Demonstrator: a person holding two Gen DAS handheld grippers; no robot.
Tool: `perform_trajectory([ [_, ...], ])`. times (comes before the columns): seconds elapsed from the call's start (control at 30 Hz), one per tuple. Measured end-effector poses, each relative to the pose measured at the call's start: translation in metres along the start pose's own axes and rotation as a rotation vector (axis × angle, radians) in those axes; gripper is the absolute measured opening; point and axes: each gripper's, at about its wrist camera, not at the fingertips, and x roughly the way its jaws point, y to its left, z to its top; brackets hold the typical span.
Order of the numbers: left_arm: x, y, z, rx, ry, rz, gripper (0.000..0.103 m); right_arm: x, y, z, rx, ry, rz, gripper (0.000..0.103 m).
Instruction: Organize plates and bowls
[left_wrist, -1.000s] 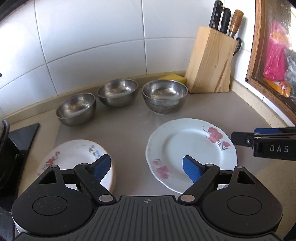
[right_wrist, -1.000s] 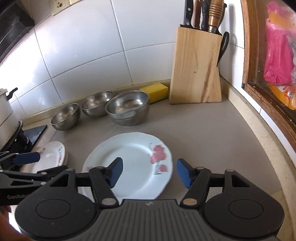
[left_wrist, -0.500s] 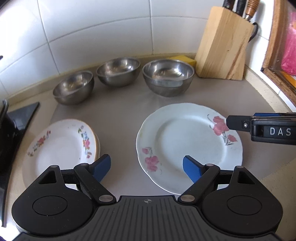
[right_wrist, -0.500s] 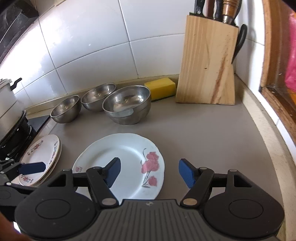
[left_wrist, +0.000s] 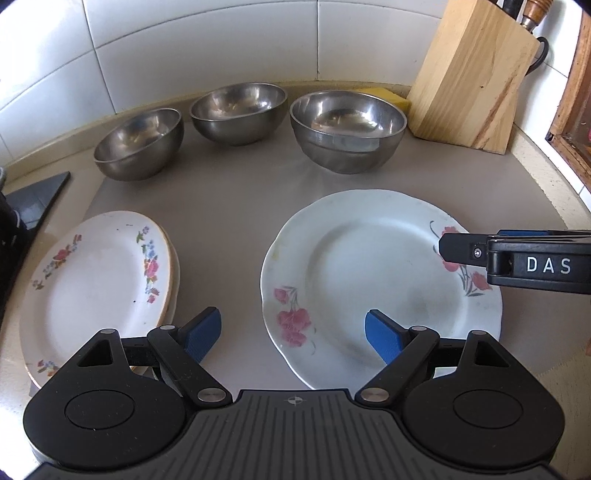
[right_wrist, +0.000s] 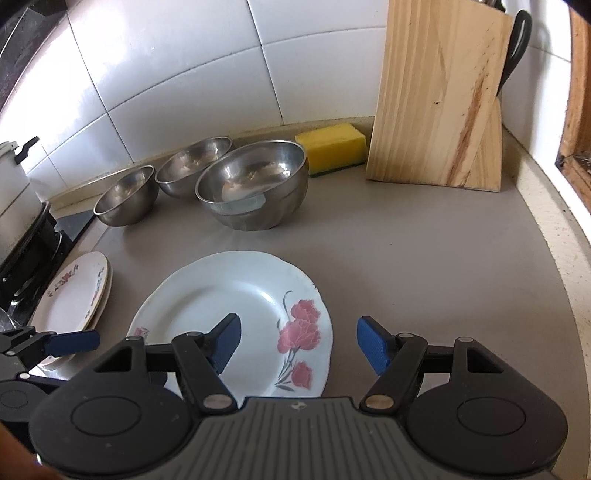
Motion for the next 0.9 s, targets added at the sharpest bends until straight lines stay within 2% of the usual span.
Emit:
perform_trajectory([
  [0.3,0.015,0.003,0.008,-0.021,0.027,0.004,0.085,0.021,-0.001,0.004,0.000,0.061,0.043,0.047],
  [0.9,0.018,0.001,0.010,-0.016,0.022,-0.042,0.085,0.022,0.002,0.004,0.028,0.086,0.081,0.050],
])
